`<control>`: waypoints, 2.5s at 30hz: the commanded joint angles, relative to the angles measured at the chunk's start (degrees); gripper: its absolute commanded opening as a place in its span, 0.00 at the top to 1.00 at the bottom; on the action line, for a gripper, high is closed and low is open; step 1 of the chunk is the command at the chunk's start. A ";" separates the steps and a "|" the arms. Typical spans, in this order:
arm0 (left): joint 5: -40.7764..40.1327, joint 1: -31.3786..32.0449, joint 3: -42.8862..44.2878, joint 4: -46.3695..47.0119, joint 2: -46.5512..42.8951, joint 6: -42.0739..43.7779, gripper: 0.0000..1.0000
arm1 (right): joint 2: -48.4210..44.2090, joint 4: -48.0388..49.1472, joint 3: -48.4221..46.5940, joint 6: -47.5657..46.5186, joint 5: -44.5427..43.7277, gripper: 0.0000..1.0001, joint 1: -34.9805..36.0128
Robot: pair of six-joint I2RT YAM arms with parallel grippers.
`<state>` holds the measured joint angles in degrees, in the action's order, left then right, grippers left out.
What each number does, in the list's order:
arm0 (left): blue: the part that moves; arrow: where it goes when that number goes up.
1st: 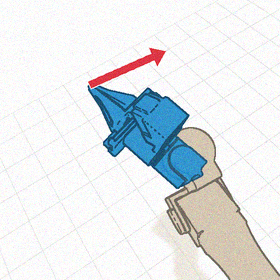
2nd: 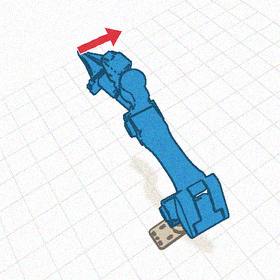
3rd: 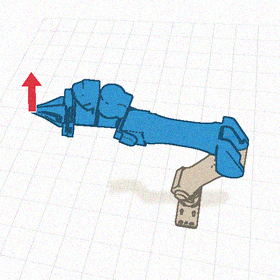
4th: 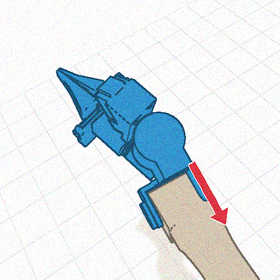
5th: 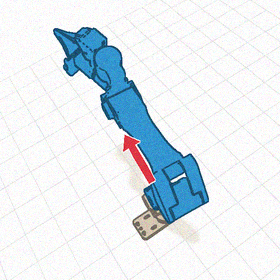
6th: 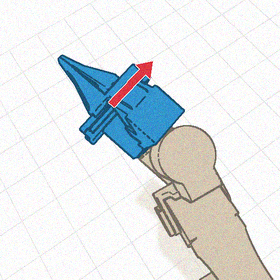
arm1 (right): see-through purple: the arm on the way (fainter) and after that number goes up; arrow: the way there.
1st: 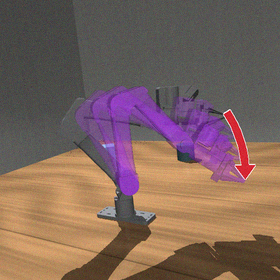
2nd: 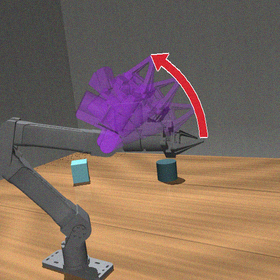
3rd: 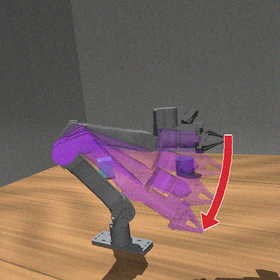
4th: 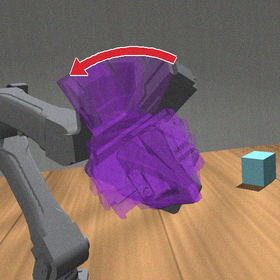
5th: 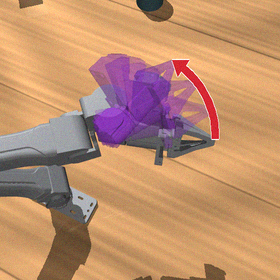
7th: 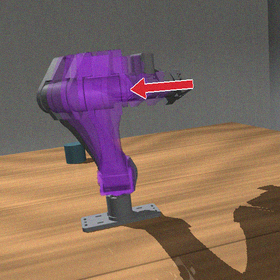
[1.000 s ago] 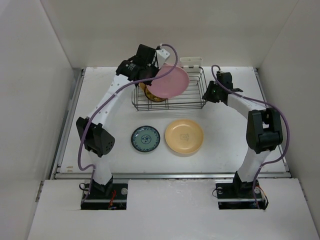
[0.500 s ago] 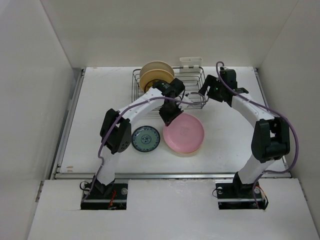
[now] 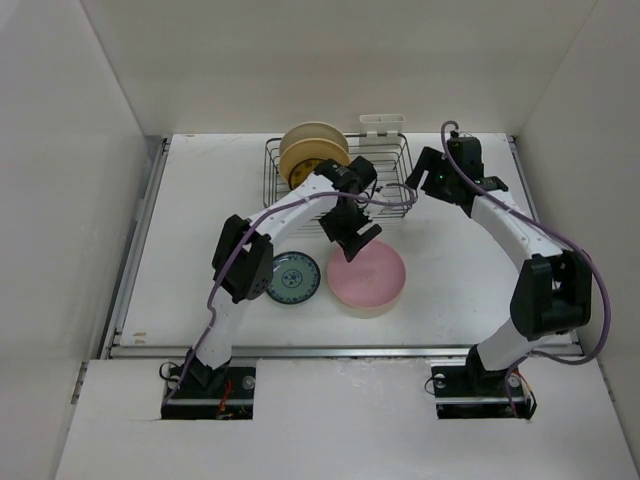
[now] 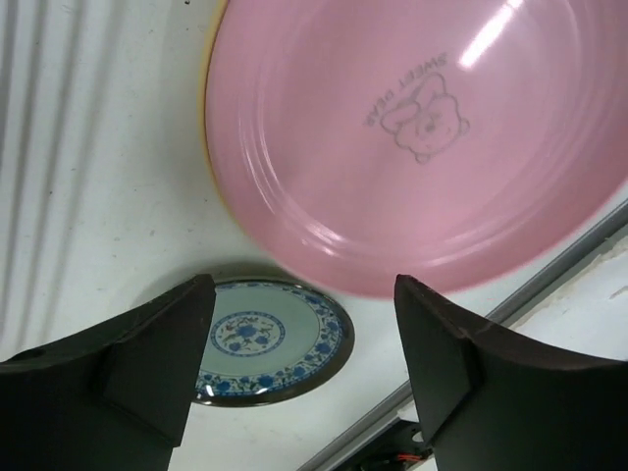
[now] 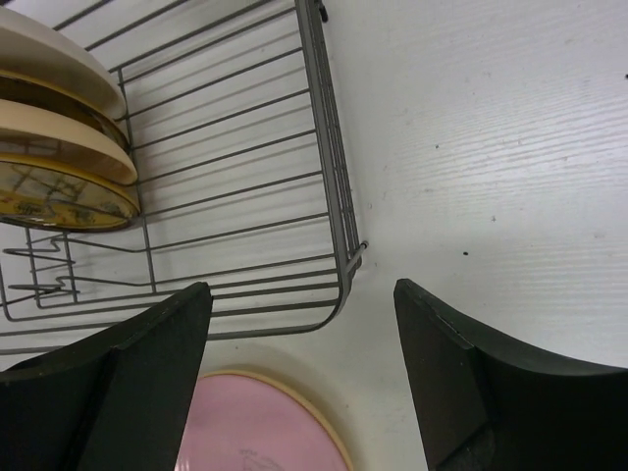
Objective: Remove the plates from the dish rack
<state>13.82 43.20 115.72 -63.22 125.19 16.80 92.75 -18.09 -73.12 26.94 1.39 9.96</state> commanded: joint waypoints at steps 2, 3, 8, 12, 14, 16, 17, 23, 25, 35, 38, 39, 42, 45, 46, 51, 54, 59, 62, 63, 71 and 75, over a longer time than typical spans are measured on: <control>1.12 -2.32 4.86 -2.87 -8.72 -1.32 0.27 | -5.39 -0.46 -0.79 -2.50 -2.79 0.19 0.42; 1.12 -3.81 4.34 -1.39 -10.99 -1.85 0.27 | -6.08 -1.07 -2.01 -3.03 -2.79 0.19 0.42; -4.93 -10.48 -2.57 5.46 -19.79 -7.38 0.20 | -4.96 -1.07 -6.92 -8.73 2.73 0.19 0.94; -14.42 -17.51 -7.17 14.42 -23.58 -13.35 0.16 | -0.14 -1.60 -13.87 -15.50 8.97 0.19 6.20; -17.68 -20.16 -7.79 14.96 -22.63 -15.29 0.16 | 2.60 -1.60 -16.86 -19.02 10.73 0.20 8.75; -18.22 -23.24 -5.78 14.10 -20.61 -16.88 0.16 | 7.69 -1.60 -21.87 -21.65 11.97 0.23 12.27; -19.18 -23.95 -4.81 13.48 -19.29 -17.67 0.18 | 9.62 -1.60 -23.71 -22.36 12.49 0.26 13.24; -28.06 -25.79 3.54 9.18 -7.43 -20.40 0.24 | 24.65 -0.19 -38.04 -24.04 12.50 0.36 17.99; -28.06 -25.80 4.77 9.17 -4.27 -20.92 0.26 | 27.56 0.33 -42.17 -24.04 11.89 0.38 18.60; -28.42 -26.94 3.63 10.22 0.76 -20.93 0.51 | 32.58 5.07 -44.57 -20.79 2.22 0.34 19.14; -26.58 -26.94 2.23 10.22 0.76 -20.93 0.71 | 35.03 5.08 -45.17 -20.79 1.60 0.34 19.14; -25.70 -27.55 2.23 10.22 0.76 -20.93 0.75 | 36.00 4.03 -46.57 -20.79 2.99 0.34 19.14; -23.05 -27.56 2.23 10.22 0.76 -20.93 0.90 | 39.61 2.54 -48.69 -21.40 4.59 0.34 19.14; -21.83 -27.56 2.23 10.22 1.29 -20.93 1.00 | 40.14 2.00 -49.40 -21.40 5.64 0.38 19.14; -21.21 -27.56 2.23 10.22 1.29 -20.32 1.00 | 40.14 2.52 -49.40 -21.40 6.51 0.38 19.14; -19.45 -27.56 1.70 10.22 1.29 -20.31 1.00 | 40.67 3.23 -49.30 -23.77 7.14 0.58 19.14; -18.92 -27.56 1.70 9.53 1.82 -20.83 1.00 | 38.93 2.62 -48.79 -23.77 7.14 0.83 19.14; -17.69 -27.56 2.23 8.99 1.82 -22.77 1.00 | 32.24 5.51 -43.69 -26.67 7.14 1.00 19.14; -16.99 -27.56 2.75 8.47 1.82 -24.17 1.00 | 28.46 5.52 -42.20 -30.08 5.57 1.00 20.36; -16.99 -27.56 2.75 8.47 1.82 -24.79 1.00 | 27.76 6.04 -41.41 -30.89 3.64 1.00 20.89; -16.99 -27.56 3.37 7.41 1.82 -25.94 1.00 | 22.04 6.75 -35.08 -38.36 -3.84 1.00 23.35; -18.13 -27.56 3.90 7.41 1.82 -26.47 1.00 | 20.90 6.75 -32.62 -39.68 -7.71 1.00 24.41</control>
<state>-3.88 15.22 117.91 -52.23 127.55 -8.25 116.79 -14.83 -106.91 -10.81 -2.72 33.28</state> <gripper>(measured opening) 0.152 0.057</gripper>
